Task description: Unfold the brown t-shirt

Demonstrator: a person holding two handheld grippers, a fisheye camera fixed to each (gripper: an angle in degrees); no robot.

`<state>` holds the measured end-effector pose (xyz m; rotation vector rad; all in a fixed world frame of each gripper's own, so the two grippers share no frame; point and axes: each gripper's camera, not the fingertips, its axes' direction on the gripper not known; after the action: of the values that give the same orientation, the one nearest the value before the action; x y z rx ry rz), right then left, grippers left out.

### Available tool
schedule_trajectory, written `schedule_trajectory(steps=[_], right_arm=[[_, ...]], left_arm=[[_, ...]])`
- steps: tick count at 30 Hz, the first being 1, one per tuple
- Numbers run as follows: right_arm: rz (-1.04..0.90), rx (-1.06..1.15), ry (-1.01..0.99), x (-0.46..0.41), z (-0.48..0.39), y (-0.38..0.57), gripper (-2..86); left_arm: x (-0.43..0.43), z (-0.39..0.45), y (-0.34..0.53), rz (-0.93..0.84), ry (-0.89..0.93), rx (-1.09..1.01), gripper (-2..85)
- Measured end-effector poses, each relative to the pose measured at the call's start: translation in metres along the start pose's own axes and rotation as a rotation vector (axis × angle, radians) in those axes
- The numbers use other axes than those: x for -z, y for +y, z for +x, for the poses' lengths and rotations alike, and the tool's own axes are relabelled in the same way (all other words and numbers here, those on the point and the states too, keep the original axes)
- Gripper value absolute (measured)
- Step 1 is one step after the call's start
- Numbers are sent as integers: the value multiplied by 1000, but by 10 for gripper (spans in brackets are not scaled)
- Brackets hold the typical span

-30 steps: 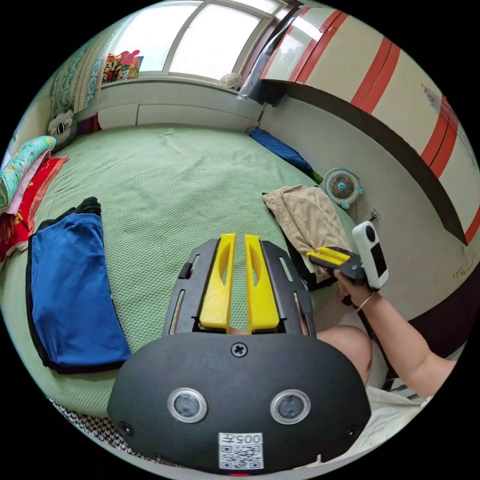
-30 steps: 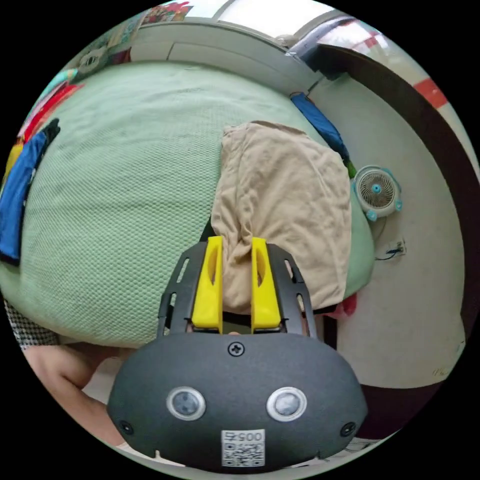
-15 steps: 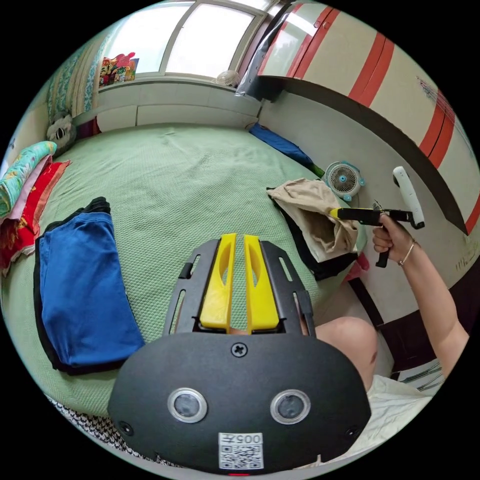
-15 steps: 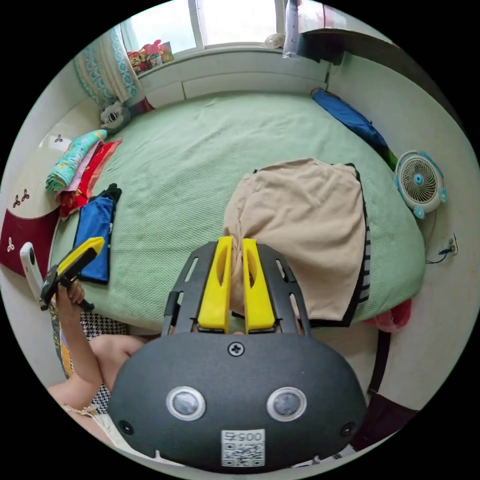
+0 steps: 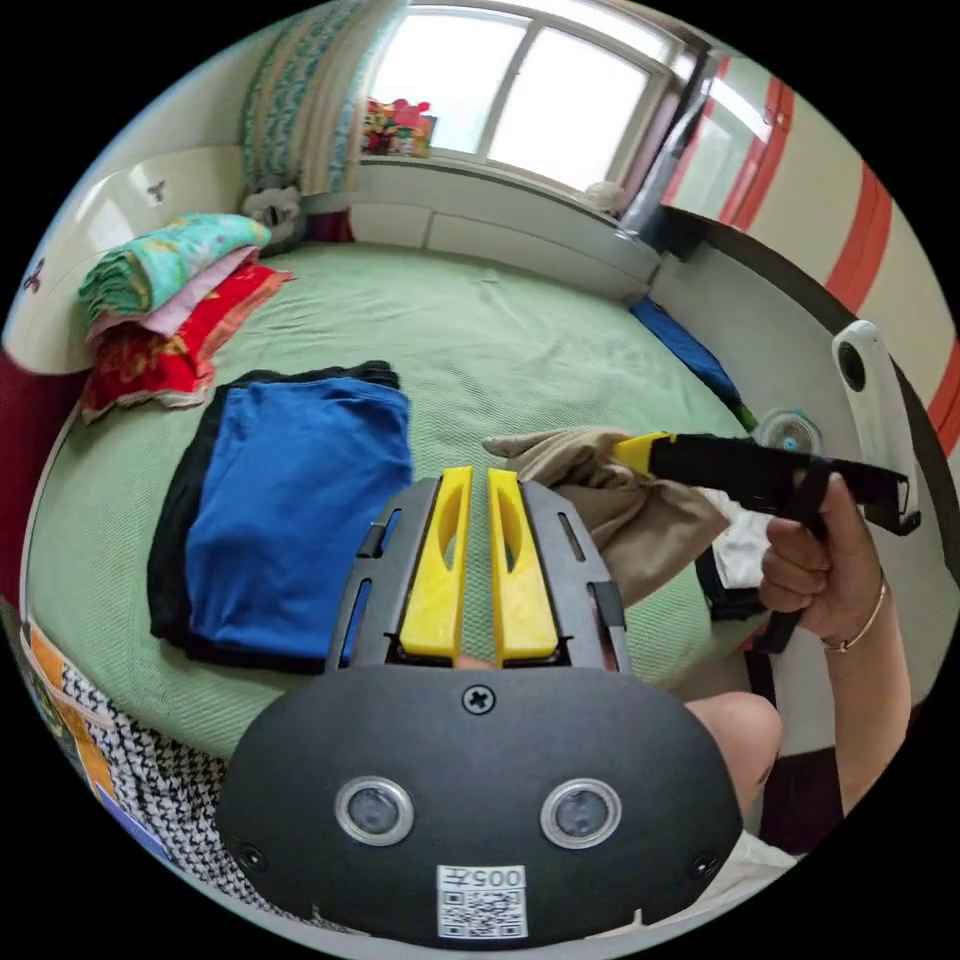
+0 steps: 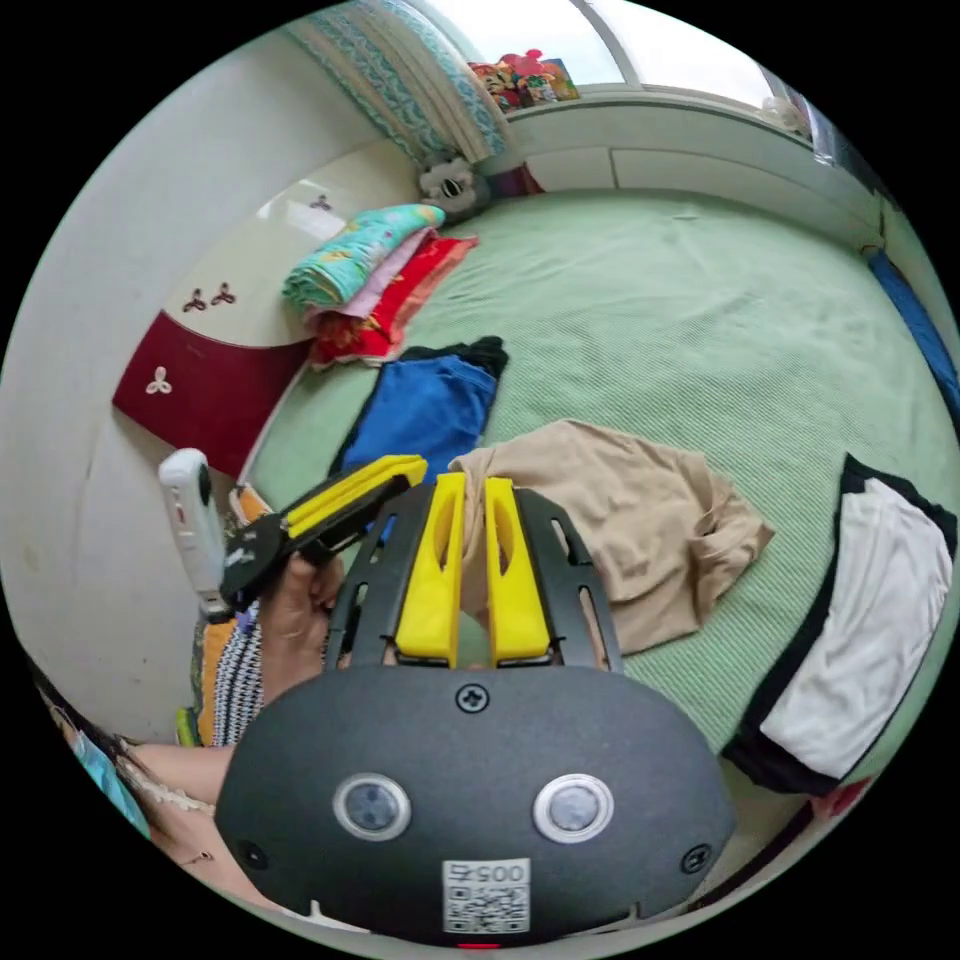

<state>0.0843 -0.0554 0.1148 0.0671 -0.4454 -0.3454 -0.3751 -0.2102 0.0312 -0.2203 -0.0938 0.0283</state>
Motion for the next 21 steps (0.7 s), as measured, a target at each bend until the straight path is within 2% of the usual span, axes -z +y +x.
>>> schedule_trajectory(steps=[5, 7, 11, 13, 19, 21], right_arm=[[-11, 38, -17, -1, -4, -16, 9], [-104, 55, -42, -20, 1, -10, 63], [9, 3, -22, -13, 31, 8, 98], [-19, -52, 10, -19, 59, 17, 114], [-37, -136, -67, -37, 103, 30, 131], [-24, -114, -86, -37, 105, 24, 138]], left_arm=[[4, -36, 2, -29, -5, 72, 46], [5, -46, 4, -29, -7, 99, 48], [8, -59, 7, -34, 0, 129, 55], [9, -61, 7, -38, 4, 131, 60], [3, -51, 2, -84, 89, 0, 94], [-1, -39, 2, -96, 184, -93, 151]])
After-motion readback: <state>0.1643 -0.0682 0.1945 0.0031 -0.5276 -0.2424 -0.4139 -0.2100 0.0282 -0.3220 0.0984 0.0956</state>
